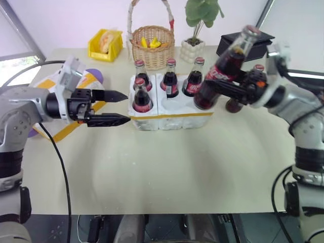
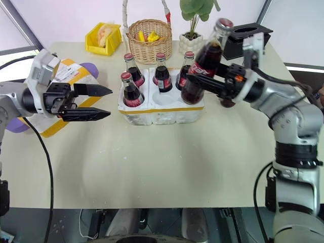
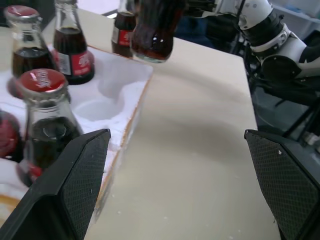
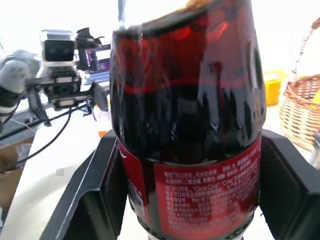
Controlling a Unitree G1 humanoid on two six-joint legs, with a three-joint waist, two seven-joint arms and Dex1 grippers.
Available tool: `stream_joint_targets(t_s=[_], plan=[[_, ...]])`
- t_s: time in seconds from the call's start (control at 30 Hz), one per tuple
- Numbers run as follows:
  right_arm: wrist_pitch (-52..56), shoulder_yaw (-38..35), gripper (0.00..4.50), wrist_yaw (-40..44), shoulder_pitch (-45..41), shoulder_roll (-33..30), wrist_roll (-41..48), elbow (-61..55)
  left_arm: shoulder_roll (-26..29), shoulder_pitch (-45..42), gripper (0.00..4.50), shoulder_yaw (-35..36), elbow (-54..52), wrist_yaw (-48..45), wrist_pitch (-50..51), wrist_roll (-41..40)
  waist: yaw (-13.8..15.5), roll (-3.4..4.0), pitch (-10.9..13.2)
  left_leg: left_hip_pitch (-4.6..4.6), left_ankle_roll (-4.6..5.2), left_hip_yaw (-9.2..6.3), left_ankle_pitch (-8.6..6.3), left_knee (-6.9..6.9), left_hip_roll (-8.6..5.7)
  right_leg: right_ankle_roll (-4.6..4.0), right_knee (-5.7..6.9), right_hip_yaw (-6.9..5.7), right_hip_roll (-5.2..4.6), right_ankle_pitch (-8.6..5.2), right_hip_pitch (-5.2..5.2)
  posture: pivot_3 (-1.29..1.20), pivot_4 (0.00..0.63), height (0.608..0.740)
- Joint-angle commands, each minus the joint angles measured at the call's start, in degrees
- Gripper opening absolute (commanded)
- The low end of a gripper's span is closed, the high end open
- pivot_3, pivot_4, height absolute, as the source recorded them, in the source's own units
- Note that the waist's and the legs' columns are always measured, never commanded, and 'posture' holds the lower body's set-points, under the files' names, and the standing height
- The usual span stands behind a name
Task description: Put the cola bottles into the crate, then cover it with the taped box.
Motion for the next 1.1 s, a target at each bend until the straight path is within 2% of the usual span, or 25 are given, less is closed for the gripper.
stream_joint_targets(t_s=[0.03,0.23,0.53,0.93,1.0,1.07,1.1], plan=[[-6.42,4.72,2.75,-1.2,-6.13,4.92,-7.21,5.8,0.45,1.15,4.5,3.25,-3.89,1.37,0.49,-2.23,-0.28,0.0,0.0,0.01,0.0,0.0,0.0,-0.01,0.01,0.0,0.01,0.0,0.0,0.0,0.0,0.0,0.15,0.738],[-12.09,7.72,2.75,-0.06,-9.06,10.72,-13.43,14.09,1.24,3.62,4.5,5.97,-6.57,3.68,1.66,-4.12,-0.15,0.01,0.01,-0.02,-0.01,0.0,0.01,-0.12,0.02,0.0,0.1,0.0,0.02,0.01,-0.16,0.0,0.15,0.738],[-15.65,10.97,2.75,3.24,-7.3,13.87,-18.21,13.86,1.6,5.28,4.5,8.27,-8.17,6.46,2.33,-5.59,-0.21,0.0,0.0,-0.02,-0.02,0.0,0.01,-0.12,0.02,0.0,0.1,0.0,0.04,0.01,-0.16,0.0,0.15,0.738],[-23.05,14.34,2.75,1.93,-5.54,17.97,-27.45,21.9,1.44,5.44,4.5,8.3,-8.09,7.33,1.76,-6.2,-0.54,0.0,0.0,-0.03,-0.04,0.0,0.02,-0.12,0.02,-0.02,0.12,0.01,0.05,0.02,-0.19,0.0,0.15,0.738],[-22.46,14.59,3.8,1.75,-5.21,18.05,-28.48,23.32,1.41,5.28,4.5,8.18,-8.01,7.33,1.72,-6.16,-0.86,-0.03,-0.01,0.01,-0.06,-0.01,0.03,-0.12,0.03,-0.03,0.13,0.01,0.06,0.03,-0.16,0.0,0.15,0.738],[-22.26,14.45,4.44,1.42,-4.7,18.18,-28.98,23.96,1.36,5.16,4.5,8.06,-7.96,7.37,1.7,-6.13,-1.24,-0.03,-0.01,0.06,-0.1,-0.01,0.05,-0.11,0.03,-0.05,0.13,0.01,0.07,0.05,-0.09,0.0,0.15,0.738],[-22.21,14.29,4.44,1.16,-4.53,18.26,-29.03,24.04,1.35,5.16,4.5,8.03,-7.96,7.34,1.67,-6.12,-1.27,-0.03,-0.01,0.11,-0.11,-0.03,0.06,-0.1,0.03,-0.05,0.13,0.01,0.07,0.05,-0.03,0.0,0.15,0.738]])
